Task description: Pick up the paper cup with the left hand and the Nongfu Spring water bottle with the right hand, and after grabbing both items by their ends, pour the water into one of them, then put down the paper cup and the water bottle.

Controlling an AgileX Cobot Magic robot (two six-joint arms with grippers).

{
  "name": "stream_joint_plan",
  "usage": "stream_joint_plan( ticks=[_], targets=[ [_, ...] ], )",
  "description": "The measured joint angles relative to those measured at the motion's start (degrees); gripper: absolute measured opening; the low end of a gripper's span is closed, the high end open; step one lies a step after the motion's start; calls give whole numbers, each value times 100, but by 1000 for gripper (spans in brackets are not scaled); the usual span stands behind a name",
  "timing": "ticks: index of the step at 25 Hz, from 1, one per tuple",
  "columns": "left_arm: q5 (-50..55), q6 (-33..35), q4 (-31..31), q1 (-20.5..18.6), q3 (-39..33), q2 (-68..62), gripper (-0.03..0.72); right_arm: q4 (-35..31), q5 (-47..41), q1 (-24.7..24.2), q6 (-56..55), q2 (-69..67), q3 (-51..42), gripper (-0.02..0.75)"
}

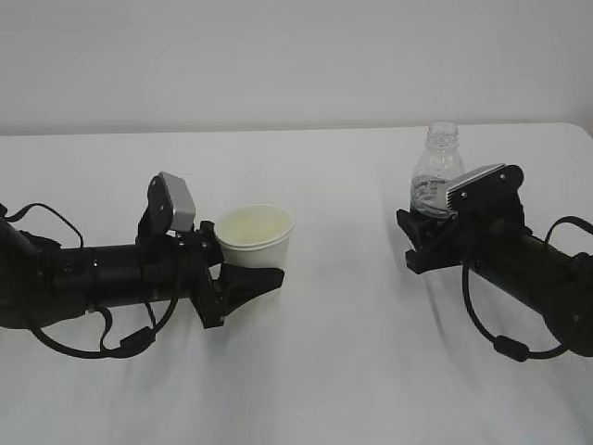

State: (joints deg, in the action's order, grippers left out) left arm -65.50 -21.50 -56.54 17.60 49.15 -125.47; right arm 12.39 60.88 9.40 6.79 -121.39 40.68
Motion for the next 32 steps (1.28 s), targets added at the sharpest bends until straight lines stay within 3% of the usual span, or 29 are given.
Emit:
stream_joint_plan(
  ticks=[14, 32],
  targets=[
    [0, 249, 337, 404, 0, 0, 465, 925, 186, 0, 0, 0, 0, 474],
    [0, 331, 489, 409, 0, 0, 454, 1338, -203, 0, 0, 337, 310, 473]
  ],
)
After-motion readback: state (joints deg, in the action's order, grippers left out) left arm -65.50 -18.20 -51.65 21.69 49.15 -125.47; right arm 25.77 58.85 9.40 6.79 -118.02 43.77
